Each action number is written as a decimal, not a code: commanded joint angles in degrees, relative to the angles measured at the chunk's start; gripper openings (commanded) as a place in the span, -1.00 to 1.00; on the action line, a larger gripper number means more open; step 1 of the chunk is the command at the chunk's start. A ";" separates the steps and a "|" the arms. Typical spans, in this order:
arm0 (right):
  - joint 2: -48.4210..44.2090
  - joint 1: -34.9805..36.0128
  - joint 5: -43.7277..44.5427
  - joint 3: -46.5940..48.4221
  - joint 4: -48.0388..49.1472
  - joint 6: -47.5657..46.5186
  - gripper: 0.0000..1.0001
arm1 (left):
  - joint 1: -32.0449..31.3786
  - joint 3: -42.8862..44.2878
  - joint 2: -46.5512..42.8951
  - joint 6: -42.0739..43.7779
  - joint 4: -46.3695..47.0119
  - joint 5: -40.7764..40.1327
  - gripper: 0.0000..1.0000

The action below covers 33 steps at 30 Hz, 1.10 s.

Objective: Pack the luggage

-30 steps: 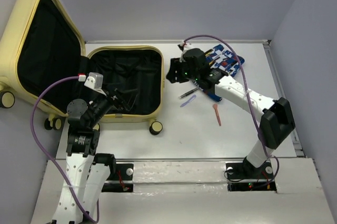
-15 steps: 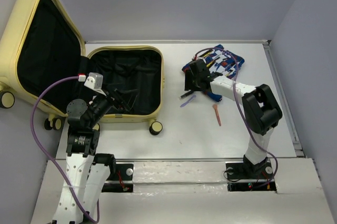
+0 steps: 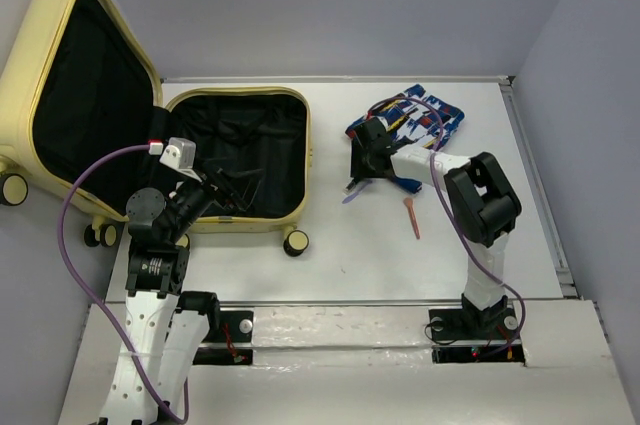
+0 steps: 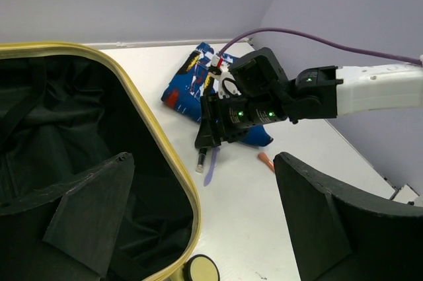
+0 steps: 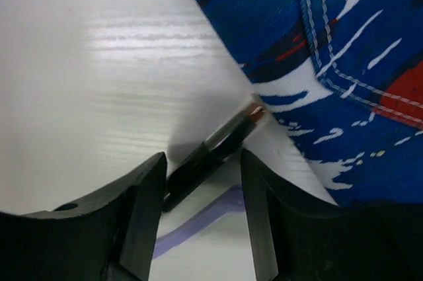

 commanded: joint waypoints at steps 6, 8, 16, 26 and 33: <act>4.63 0.53 -1.18 4.50 1.00 1.32 -0.22 | 0.23 0.15 -0.02 -0.58 3.07 1.75 0.98; 4.98 0.53 -1.27 4.93 1.00 1.76 -0.39 | 0.23 0.15 -0.02 -0.67 3.15 1.75 0.98; 6.30 0.53 -2.76 7.66 2.32 5.01 -0.86 | 0.23 0.06 -0.02 -0.67 3.24 1.75 0.98; -15.23 2.89 -16.72 3.51 14.80 5.10 -0.86 | 0.67 -0.64 1.64 -3.48 5.26 2.72 0.98; -9.18 10.54 -22.45 21.76 11.23 3.52 0.16 | 1.46 -0.73 4.81 -5.07 6.06 4.39 0.98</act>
